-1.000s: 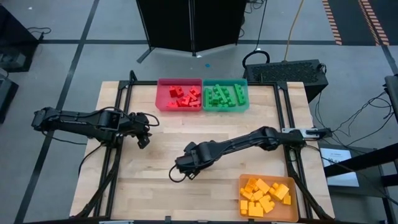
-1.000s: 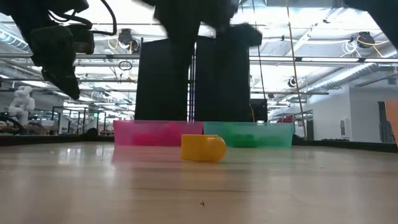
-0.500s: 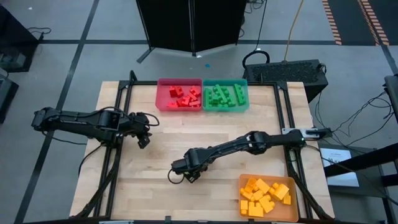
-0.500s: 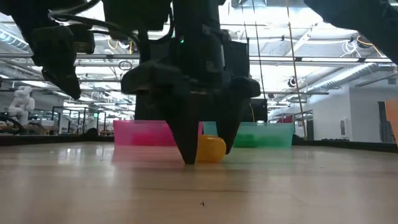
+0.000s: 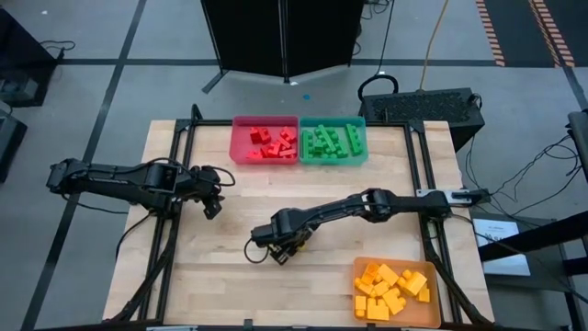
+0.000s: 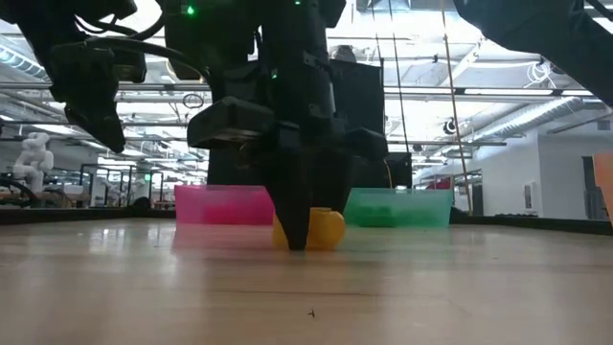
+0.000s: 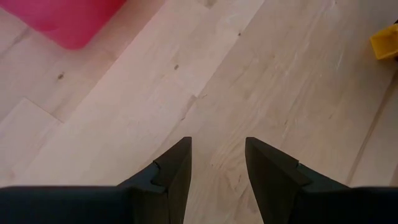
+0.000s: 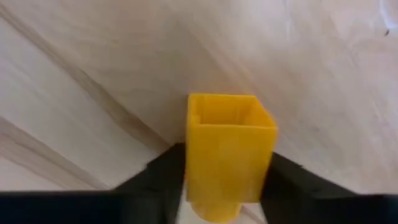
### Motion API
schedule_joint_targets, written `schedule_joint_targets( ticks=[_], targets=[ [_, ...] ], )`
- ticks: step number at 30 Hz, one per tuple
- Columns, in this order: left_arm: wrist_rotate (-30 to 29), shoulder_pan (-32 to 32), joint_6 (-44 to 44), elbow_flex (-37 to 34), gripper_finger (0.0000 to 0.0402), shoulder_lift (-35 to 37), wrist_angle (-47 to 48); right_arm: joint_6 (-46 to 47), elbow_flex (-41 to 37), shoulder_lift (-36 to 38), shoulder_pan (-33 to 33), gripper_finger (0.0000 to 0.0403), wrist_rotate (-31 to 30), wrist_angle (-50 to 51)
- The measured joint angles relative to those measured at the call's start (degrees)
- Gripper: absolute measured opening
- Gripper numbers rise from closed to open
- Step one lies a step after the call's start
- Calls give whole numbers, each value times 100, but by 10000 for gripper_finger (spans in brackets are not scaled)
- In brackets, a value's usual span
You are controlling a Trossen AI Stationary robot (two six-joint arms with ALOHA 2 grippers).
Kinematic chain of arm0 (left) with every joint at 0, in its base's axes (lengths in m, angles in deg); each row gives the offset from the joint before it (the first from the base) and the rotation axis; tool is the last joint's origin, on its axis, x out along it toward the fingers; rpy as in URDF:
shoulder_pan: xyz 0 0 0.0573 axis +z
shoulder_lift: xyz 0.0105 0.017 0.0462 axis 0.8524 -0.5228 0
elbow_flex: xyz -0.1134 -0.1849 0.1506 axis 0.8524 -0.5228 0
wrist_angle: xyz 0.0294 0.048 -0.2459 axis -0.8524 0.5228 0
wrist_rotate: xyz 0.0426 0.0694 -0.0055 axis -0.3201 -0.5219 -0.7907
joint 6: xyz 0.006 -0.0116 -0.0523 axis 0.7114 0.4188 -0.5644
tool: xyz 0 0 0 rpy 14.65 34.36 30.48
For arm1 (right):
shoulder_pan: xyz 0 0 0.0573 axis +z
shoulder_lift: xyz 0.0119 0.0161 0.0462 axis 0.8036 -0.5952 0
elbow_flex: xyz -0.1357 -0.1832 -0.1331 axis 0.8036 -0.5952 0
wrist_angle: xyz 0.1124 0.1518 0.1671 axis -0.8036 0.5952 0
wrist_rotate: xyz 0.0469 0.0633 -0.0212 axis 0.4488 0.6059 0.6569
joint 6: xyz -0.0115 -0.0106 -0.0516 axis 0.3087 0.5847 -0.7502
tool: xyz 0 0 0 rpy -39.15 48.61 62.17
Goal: Sort blocks
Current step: Put the yellow game piece into the yellow bin
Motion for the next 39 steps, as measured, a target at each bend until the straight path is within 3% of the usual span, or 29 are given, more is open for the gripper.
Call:
schedule_joint_targets(
  ticks=[2, 11, 15, 26, 30, 39],
  targets=[
    [0, 0, 0, 0, 153, 0, 0, -9, 0, 0, -7, 111, -23, 34],
    [-2, 0, 2, 0, 153, -2, 2, 312, -48, 258, 223, 112, -283, 253],
    [-2, 0, 2, 0, 153, -2, 6, 694, -34, 770, 570, 112, -216, 751],
    [-2, 0, 0, 1, 153, -2, -178, 2631, -169, 1984, 1880, 112, -488, 825],
    [-2, 0, -3, 0, 153, -2, -305, 3464, -642, 2329, 2347, 112, -544, 817],
    [-2, -2, -153, 0, 153, -4, -432, 5795, -2553, 3635, 3412, 112, -518, 769]
  ],
)
